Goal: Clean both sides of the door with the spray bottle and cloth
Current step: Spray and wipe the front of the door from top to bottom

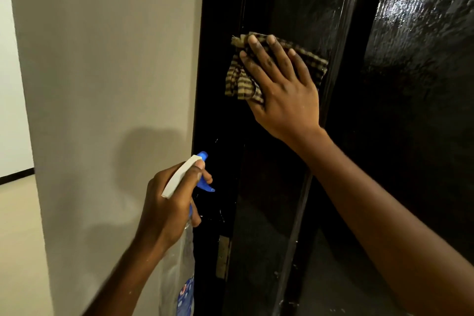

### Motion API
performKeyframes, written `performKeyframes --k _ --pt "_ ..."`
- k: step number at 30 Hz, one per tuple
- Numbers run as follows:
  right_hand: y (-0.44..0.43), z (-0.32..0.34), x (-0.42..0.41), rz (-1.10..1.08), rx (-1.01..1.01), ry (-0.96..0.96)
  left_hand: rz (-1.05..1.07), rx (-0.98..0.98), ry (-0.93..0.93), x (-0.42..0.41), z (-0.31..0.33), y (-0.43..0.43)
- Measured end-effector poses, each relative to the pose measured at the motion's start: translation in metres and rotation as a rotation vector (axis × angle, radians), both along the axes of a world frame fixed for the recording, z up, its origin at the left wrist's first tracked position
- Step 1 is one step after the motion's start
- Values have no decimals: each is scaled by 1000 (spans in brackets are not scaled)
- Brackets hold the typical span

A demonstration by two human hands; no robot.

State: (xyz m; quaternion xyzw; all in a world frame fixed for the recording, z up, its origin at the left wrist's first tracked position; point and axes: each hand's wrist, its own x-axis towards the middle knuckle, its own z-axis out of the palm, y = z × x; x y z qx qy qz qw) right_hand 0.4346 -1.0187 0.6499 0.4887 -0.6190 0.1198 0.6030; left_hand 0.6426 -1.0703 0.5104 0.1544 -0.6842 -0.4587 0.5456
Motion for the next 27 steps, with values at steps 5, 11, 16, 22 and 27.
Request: performKeyframes --k 5,11,16,22,27 --pt "10 -89 1 -27 31 -104 -24 -2 -9 -3 -4 -1" --pt "59 -215 -27 -94 117 -188 -58 -8 -17 -12 -13 7" --pt "67 -161 -35 -166 -74 -283 -94 -20 -43 -27 -17 16" --pt "60 -144 -31 -110 -155 -375 -106 -13 -68 -42 -25 24" --pt "64 -242 -30 -134 -61 -418 -96 21 -59 -48 -34 28"
